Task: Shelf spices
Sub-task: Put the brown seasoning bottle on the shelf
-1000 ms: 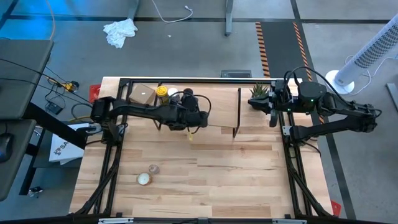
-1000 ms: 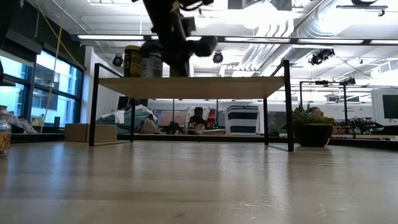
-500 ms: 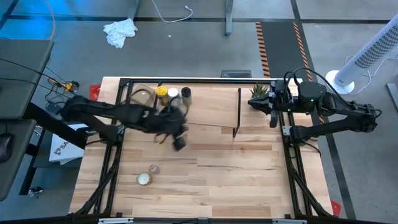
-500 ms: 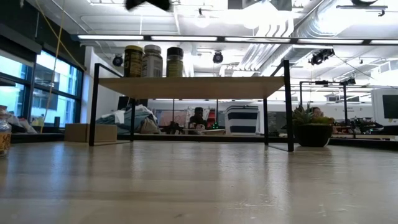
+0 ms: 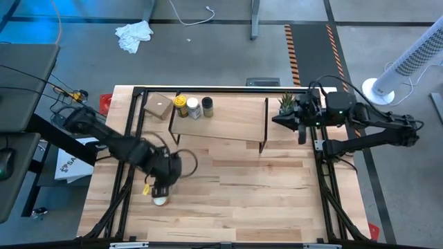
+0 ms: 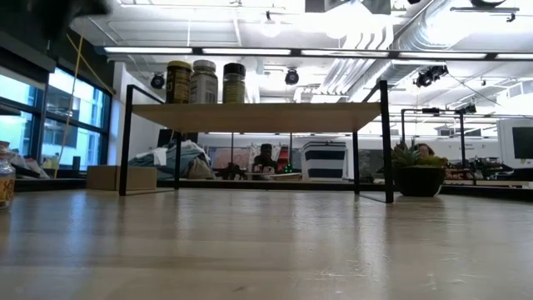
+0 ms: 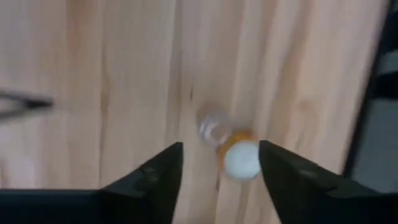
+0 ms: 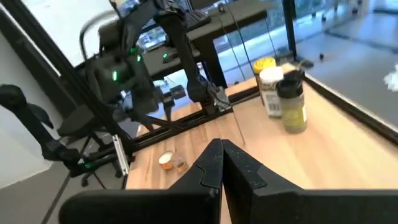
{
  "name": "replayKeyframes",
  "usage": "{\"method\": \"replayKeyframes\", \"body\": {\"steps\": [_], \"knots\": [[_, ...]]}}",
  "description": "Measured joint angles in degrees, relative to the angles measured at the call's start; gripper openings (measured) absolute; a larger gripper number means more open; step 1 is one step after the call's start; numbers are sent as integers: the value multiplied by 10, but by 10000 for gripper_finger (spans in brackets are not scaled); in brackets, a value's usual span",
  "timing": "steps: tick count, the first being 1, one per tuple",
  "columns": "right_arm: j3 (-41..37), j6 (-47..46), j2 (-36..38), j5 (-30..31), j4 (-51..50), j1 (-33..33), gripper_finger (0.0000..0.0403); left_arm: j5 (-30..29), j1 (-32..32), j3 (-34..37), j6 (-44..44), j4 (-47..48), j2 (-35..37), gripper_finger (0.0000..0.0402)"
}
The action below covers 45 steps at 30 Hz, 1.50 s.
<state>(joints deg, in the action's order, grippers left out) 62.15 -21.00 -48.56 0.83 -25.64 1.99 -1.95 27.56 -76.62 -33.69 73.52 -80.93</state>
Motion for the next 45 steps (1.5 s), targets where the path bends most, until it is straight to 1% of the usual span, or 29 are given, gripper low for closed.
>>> {"method": "replayKeyframes", "body": {"steps": [4,7,11,15,17,19,22,24,26,30,35,39,41,45], "knots": [[0,-32,-24,-3,0,-8,0,18,55,97,-80,-14,1,253],[0,-58,-47,-4,2,-10,0,43,92,150,-106,-86,2,280],[0,-90,-74,-6,2,-10,0,23,128,167,-115,-151,3,301],[0,-110,-89,-4,3,-10,0,-25,143,167,-114,-181,9,311],[0,-116,-93,-4,4,-10,0,-42,143,168,-110,-183,7,312],[0,-114,-93,-3,3,-10,0,-47,142,176,-96,-183,5,312],[0,-103,-92,10,3,-10,0,-67,132,193,-85,-181,5,312],[0,-91,-92,19,3,-10,0,-70,121,203,-78,-185,5,312],[0,-80,-92,22,3,-10,0,-63,111,215,-68,-208,5,312],[0,-57,-92,22,3,-10,0,-26,98,240,-37,-238,5,312],[0,-43,-92,19,3,-10,0,-21,87,260,-19,-261,5,312],[0,-31,-92,18,2,-10,0,-1,77,283,-23,-289,1,312],[0,-25,-92,17,2,-10,0,-1,76,285,-25,-292,-5,312],[0,-20,-92,17,2,-10,0,-7,76,285,-7,-331,-29,312]]}}
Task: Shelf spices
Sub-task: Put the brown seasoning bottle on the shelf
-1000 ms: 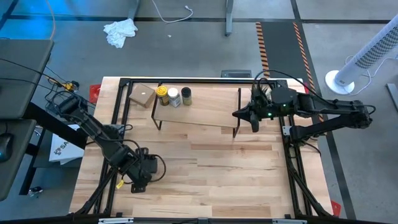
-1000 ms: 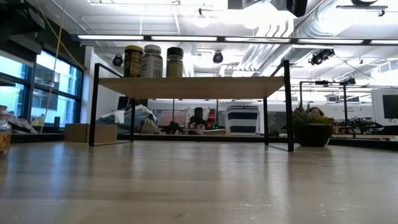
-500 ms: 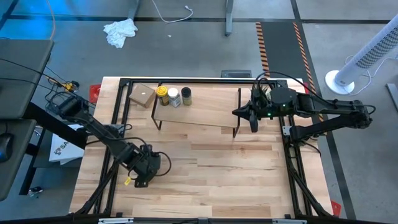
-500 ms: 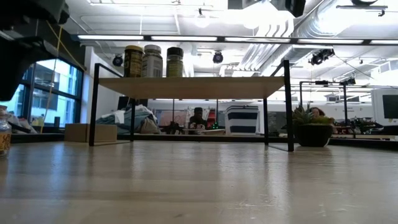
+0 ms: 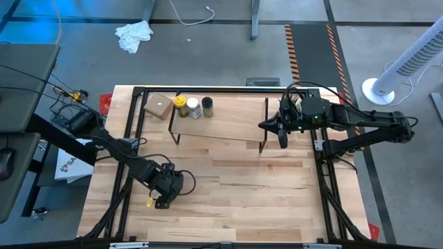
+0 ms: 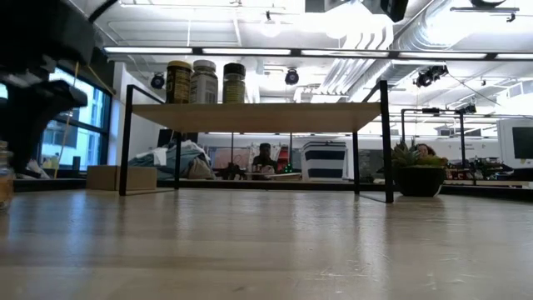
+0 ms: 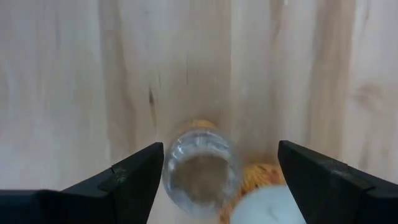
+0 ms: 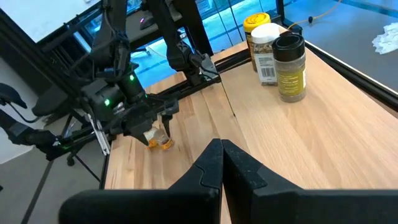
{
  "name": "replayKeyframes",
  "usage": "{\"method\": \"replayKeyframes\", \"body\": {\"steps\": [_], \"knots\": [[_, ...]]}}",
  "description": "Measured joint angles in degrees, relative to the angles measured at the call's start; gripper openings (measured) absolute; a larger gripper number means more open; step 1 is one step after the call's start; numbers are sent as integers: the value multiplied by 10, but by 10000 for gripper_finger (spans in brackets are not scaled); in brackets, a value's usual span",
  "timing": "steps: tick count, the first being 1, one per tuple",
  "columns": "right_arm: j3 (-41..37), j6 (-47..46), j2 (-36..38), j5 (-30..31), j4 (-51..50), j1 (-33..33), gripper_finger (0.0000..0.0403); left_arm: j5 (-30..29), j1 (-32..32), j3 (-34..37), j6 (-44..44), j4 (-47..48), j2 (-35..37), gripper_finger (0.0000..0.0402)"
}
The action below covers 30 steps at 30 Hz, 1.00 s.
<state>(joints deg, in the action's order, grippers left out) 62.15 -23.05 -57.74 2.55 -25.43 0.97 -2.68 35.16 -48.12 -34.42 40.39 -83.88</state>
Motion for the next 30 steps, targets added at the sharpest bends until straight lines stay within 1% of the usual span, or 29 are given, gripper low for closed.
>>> {"method": "replayKeyframes", "body": {"steps": [8,12,15,17,18,20,21,24,26,27,30], "knots": [[0,0,0,0,-2,0,0,-1,0,0,16,-9,-83,312],[0,0,0,0,-8,0,0,-4,2,-1,27,-15,-96,312],[0,2,0,0,-13,0,0,-17,3,-1,31,-20,-97,306],[0,2,0,0,-16,0,0,-22,3,-1,33,-21,-97,285],[0,2,0,0,-17,0,0,-24,3,-1,33,-21,-97,266],[0,2,0,0,-18,0,0,-34,2,-12,46,-1,-98,208],[0,2,1,0,-18,0,0,-42,0,-22,58,22,-97,177],[0,1,4,-4,-18,0,0,-44,-11,-79,100,81,-75,178],[0,-3,7,-10,-17,0,0,-43,-29,-136,133,117,-53,178],[0,-7,12,-11,-19,0,0,-54,-42,-171,153,139,-41,178],[0,-15,27,-11,-18,0,0,-144,-96,-290,246,169,-23,178]]}}
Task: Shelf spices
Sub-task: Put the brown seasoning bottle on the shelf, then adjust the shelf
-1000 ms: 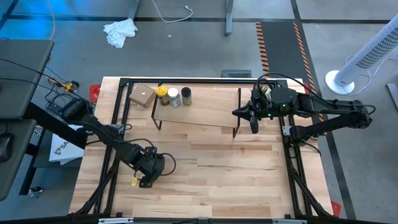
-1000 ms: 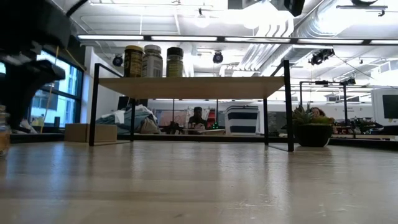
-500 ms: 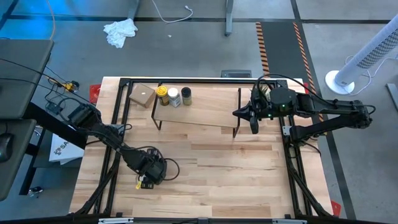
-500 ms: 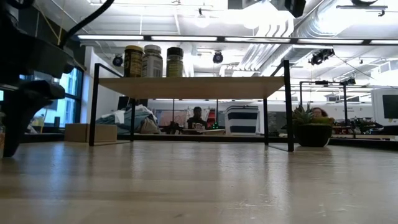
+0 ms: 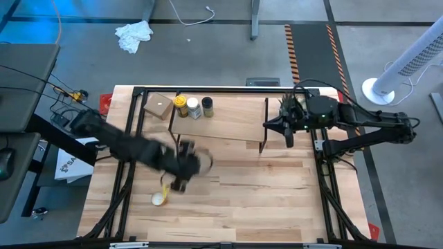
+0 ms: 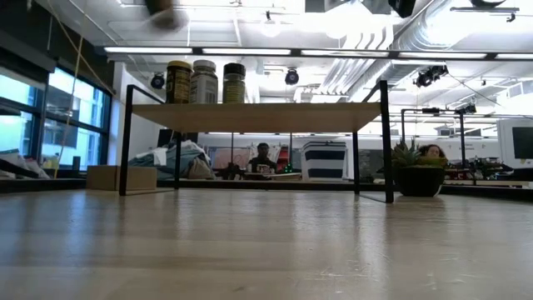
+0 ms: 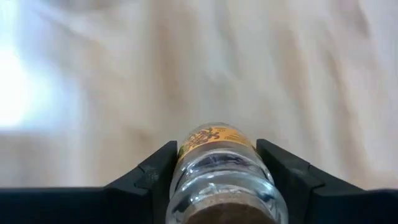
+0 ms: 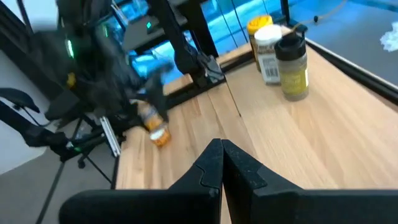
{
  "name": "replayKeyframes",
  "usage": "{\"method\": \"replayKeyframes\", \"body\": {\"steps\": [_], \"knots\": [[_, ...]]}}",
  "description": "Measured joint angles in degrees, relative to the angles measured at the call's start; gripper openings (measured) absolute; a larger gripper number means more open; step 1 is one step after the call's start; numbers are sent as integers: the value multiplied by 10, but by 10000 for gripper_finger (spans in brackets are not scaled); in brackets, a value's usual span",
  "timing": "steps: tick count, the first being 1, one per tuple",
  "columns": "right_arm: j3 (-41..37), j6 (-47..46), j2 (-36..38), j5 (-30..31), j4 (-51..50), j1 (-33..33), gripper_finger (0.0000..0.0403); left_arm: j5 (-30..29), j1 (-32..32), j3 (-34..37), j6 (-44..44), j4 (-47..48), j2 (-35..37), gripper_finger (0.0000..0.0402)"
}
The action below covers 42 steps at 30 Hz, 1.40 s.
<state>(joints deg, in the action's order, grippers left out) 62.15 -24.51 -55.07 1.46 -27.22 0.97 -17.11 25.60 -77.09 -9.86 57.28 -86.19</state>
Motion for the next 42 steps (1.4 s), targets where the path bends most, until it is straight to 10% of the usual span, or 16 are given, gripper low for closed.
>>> {"method": "replayKeyframes", "body": {"steps": [14,22,42], "knots": [[0,23,65,0,28,14,0,114,-371,-437,260,161,-260,178],[0,39,63,0,46,14,0,129,-399,-542,284,250,-381,178],[0,53,63,0,48,14,0,104,-373,-561,280,218,-379,273]]}}
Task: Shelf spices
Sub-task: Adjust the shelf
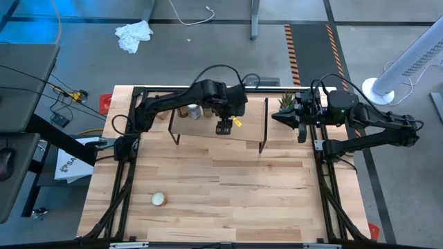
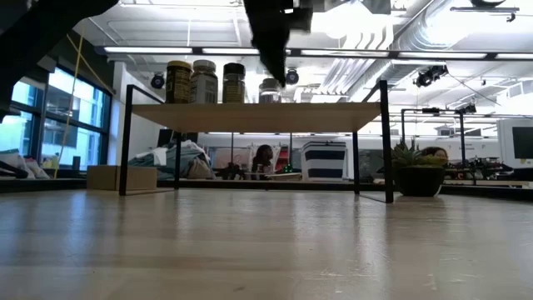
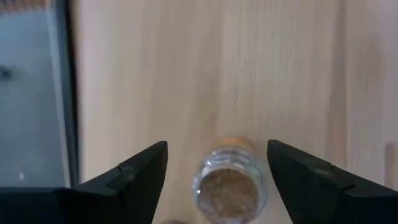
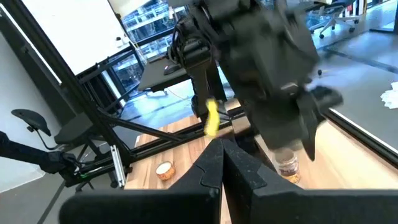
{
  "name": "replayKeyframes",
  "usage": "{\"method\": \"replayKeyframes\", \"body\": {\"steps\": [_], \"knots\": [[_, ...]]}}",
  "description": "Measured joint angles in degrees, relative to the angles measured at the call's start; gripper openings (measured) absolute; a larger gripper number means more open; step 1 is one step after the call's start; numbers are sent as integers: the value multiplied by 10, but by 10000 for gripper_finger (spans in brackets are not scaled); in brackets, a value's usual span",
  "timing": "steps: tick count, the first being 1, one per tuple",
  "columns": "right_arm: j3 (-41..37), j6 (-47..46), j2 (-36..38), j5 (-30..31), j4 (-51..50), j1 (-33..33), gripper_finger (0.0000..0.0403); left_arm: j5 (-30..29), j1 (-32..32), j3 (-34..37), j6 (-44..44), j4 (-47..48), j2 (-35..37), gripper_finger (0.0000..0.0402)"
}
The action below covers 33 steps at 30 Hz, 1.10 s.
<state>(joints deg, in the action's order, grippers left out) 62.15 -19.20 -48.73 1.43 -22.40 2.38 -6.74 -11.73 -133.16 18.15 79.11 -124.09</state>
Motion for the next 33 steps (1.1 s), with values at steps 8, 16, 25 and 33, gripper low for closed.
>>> {"method": "replayKeyframes", "body": {"steps": [8,16,25,33], "knots": [[0,11,0,-1,7,0,0,-54,17,-10,-26,-55,89,273],[0,13,0,0,46,7,0,-212,-87,-8,-161,42,156,223],[0,-2,0,0,49,23,0,-167,-276,14,-273,43,153,11],[0,-3,-7,10,66,33,0,27,-385,180,-389,-25,148,1]]}}
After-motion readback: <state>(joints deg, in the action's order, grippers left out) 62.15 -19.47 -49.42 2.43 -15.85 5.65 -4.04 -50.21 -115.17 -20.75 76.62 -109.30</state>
